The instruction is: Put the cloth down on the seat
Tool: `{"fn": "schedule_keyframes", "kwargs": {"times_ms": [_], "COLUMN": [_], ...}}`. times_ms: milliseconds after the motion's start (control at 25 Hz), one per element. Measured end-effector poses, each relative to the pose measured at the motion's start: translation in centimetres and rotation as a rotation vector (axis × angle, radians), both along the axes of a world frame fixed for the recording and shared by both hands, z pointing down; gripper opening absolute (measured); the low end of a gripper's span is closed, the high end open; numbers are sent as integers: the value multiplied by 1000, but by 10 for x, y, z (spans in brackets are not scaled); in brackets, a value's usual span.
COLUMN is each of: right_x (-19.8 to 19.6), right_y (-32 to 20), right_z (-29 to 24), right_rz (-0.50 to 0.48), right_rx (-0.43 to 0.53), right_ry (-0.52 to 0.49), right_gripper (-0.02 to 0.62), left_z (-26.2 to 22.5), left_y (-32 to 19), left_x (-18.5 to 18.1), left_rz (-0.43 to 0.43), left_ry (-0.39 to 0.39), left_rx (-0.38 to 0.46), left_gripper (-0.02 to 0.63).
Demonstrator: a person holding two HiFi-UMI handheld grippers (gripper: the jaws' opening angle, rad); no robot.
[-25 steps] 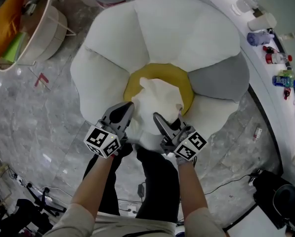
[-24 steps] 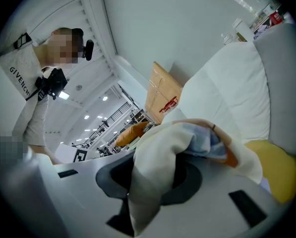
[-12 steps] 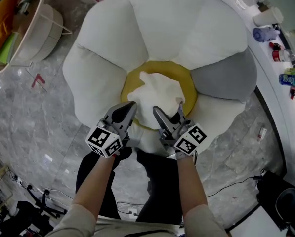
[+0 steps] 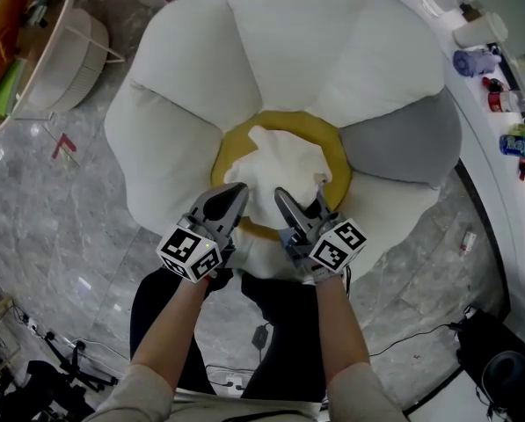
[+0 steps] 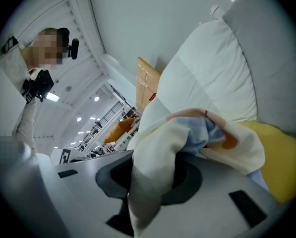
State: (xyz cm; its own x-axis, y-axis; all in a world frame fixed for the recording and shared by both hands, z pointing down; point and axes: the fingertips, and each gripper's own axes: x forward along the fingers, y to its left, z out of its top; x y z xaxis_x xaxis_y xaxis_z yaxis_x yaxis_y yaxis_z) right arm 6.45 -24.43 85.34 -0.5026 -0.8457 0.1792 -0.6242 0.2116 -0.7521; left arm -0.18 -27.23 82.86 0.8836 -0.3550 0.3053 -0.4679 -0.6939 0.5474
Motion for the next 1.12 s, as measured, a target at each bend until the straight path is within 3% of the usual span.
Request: {"fn": "schedule_keyframes", "kwargs": {"times_ms": [360, 680, 1120], "right_x": [3, 8, 19], "right_y": [7, 13, 34], "right_z": [34, 35, 29], "right_rz": [-11, -1, 31], "right_rx": [-93, -111, -158], "right_ry": [65, 111, 92], "right_gripper": [120, 160, 210], "left_z": [16, 13, 9], "left_y": [8, 10, 28], "left_x": [5, 7, 8], "left_rz": [2, -4, 18], "left_ry": [3, 3, -3], "left_rx": [-8, -10, -25], "left_gripper": [14, 14, 14]}}
